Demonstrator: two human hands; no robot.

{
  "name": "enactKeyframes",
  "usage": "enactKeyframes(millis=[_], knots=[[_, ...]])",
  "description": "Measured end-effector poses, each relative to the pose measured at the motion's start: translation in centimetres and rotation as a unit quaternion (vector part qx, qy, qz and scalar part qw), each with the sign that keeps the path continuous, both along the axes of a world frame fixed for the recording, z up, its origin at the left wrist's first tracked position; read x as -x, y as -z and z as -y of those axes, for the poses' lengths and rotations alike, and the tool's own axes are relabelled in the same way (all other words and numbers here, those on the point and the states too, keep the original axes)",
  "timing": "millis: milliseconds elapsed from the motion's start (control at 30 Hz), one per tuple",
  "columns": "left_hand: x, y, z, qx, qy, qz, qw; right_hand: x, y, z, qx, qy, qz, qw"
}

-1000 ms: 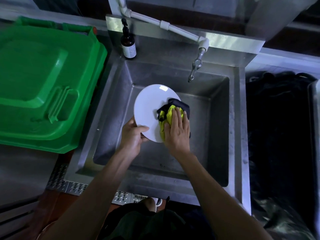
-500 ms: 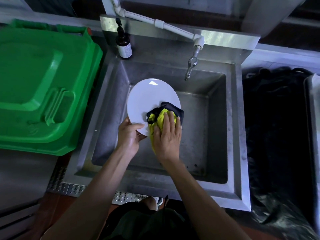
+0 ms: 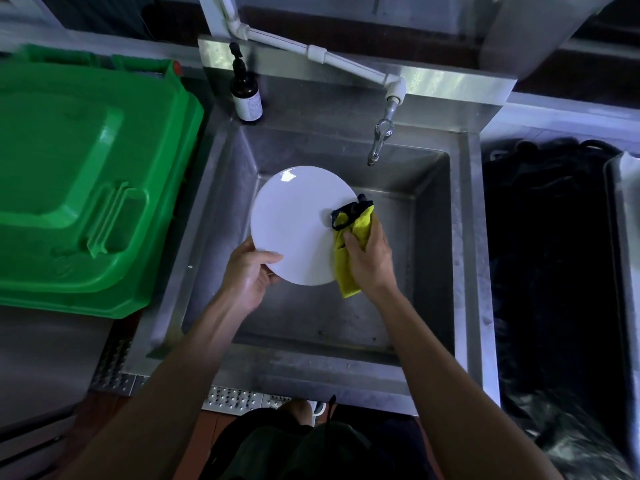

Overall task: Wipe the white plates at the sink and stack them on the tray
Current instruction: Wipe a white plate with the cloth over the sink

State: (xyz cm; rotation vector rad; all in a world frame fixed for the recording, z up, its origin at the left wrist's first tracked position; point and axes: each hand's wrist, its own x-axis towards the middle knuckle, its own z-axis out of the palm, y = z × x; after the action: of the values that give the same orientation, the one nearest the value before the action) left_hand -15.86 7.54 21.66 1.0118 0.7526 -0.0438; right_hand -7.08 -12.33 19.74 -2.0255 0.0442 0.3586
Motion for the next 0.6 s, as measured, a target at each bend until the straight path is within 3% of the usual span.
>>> enactKeyframes(millis=[333,600], knots=[[-1.0,-1.1,-2.9,-0.092,0.123,-0.039,0.987,-3.7,-0.8,1.3,0.01,-0.073,0.009,0.997],[-2.6,-3.2,-5.2,-0.169,0.232,-0.06,0.956,-5.1,-2.1,0.7,0.035,-0.132,0.034,0.99]])
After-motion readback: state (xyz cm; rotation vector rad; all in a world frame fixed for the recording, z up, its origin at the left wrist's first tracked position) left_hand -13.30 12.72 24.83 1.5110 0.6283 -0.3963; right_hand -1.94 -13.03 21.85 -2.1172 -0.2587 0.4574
